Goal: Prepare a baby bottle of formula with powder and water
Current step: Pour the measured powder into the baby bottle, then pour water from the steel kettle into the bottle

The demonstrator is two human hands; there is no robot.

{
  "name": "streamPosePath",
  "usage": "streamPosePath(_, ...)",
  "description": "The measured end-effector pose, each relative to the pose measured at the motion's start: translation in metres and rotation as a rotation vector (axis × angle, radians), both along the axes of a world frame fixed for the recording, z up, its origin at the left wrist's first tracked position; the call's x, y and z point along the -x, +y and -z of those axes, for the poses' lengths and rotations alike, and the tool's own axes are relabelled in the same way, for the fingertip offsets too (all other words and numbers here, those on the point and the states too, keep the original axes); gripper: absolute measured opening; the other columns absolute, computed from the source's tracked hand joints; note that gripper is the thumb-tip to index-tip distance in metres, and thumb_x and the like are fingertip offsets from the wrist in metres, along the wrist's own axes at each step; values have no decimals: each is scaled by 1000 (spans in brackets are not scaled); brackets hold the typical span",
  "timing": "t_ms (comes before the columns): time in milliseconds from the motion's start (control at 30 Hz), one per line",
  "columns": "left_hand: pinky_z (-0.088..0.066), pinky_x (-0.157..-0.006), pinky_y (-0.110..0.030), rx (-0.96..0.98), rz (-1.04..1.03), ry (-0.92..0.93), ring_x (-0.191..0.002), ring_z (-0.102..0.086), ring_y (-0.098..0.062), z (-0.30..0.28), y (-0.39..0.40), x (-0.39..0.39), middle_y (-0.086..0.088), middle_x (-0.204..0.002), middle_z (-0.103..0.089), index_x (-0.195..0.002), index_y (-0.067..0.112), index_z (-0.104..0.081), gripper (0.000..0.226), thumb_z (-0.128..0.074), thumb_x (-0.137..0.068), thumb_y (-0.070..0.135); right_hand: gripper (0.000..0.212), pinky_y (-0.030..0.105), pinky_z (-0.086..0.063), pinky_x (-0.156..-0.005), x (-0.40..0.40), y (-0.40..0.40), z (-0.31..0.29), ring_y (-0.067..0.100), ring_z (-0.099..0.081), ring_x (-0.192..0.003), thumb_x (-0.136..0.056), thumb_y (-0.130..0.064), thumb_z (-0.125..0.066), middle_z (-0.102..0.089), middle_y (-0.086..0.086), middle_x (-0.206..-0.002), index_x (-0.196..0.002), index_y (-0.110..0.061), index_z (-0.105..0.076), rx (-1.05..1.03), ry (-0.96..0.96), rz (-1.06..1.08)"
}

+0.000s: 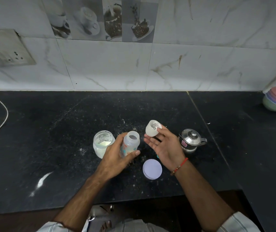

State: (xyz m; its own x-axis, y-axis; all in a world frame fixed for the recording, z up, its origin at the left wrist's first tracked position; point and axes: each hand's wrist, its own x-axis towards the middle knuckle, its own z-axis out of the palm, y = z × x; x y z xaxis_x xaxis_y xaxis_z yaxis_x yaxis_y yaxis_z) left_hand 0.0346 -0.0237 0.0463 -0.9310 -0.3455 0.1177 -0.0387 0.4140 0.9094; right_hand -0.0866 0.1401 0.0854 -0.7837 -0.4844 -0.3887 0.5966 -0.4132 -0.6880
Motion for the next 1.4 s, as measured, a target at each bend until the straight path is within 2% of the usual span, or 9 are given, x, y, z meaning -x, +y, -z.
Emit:
streamPosePath(200, -45, -86, -3, 17, -36, 5, -115, -60, 9, 0, -7, 3, 39, -123, -61, -126, 68, -42, 57, -75, -79, 63, 31, 36, -63, -87, 9, -13, 19, 30, -72, -101, -95, -1, -71, -73, 17, -118, -122, -15, -64, -218, 247, -114)
streamPosePath(467, -44, -87, -3, 4, -84, 5, -116, -62, 8, 0, -13, 11, 37, -123, -64, -125, 71, -42, 59, -76, -78, 60, 49, 45, -43, -100, 30, -31, 50, 33, -59, -120, -92, -41, -71, -69, 7, -123, -129, -21, -47, -1308, 1119, -441)
streamPosePath(667, -46, -86, -5, 7, -85, 8, -113, -64, 6, 0, -14, 17, 35, -121, -65, -126, 65, -43, 58, -76, -79, 58, 63, 54, -20, -118, 29, -38, 78, 27, -37, -145, -93, -53, -66, -53, 3, -151, -143, -19, -49, -1536, 1167, -711)
streamPosePath(867, -46, -86, -5, 20, -84, 11, -113, -64, 7, 1, -13, 23, 36, -121, -64, -124, 67, -43, 58, -76, -77, 61, 89, 57, -6, -126, 35, -32, 75, 26, -15, -159, -93, -56, -66, -32, 5, -167, -162, -19, -25, -1507, 1184, -743)
streamPosePath(967, -45, -85, -4, 22, -78, 7, -113, -63, 6, 2, -11, 27, 35, -122, -64, -126, 63, -44, 59, -79, -79, 58, 83, 51, -15, -127, 31, -24, 65, 26, -23, -156, -98, -50, -63, -33, 5, -165, -164, -20, -23, -1459, 1258, -638)
streamPosePath(1033, -47, -87, -6, 17, -72, -6, -114, -64, 5, 4, -9, 29, 33, -121, -66, -128, 60, -45, 60, -84, -83, 48, 64, 48, -35, -117, 28, -9, 60, 31, -44, -142, -102, -40, -61, -48, 11, -153, -158, -15, -41, -1388, 1376, -411)
streamPosePath(1100, -50, -89, -12, 19, -67, -21, -115, -64, 6, 6, -7, 33, 31, -120, -67, -131, 55, -46, 62, -85, -85, 42, 40, 46, -52, -93, 28, 11, 55, 32, -63, -112, -102, -33, -61, -66, 13, -124, -134, -9, -67, -1252, 1513, -43)
streamPosePath(1167, -53, -94, -21, 22, -62, -30, -115, -63, 6, 6, -3, 37, 29, -122, -66, -134, 49, -46, 63, -85, -85, 39, 29, 37, -51, -80, 36, 35, 50, 25, -61, -90, -103, -31, -58, -67, 9, -101, -108, -9, -75, -1164, 1552, 287)
streamPosePath(1400, -51, -97, -20, 41, -15, -43, -119, -58, 12, -4, 16, 50, 43, -120, -61, -122, 74, -40, 65, -84, -85, 44, 27, 21, -34, -89, 84, 112, 50, 24, -52, -103, -99, -35, -61, -60, 14, -112, -113, -13, -67, -1196, 904, 554)
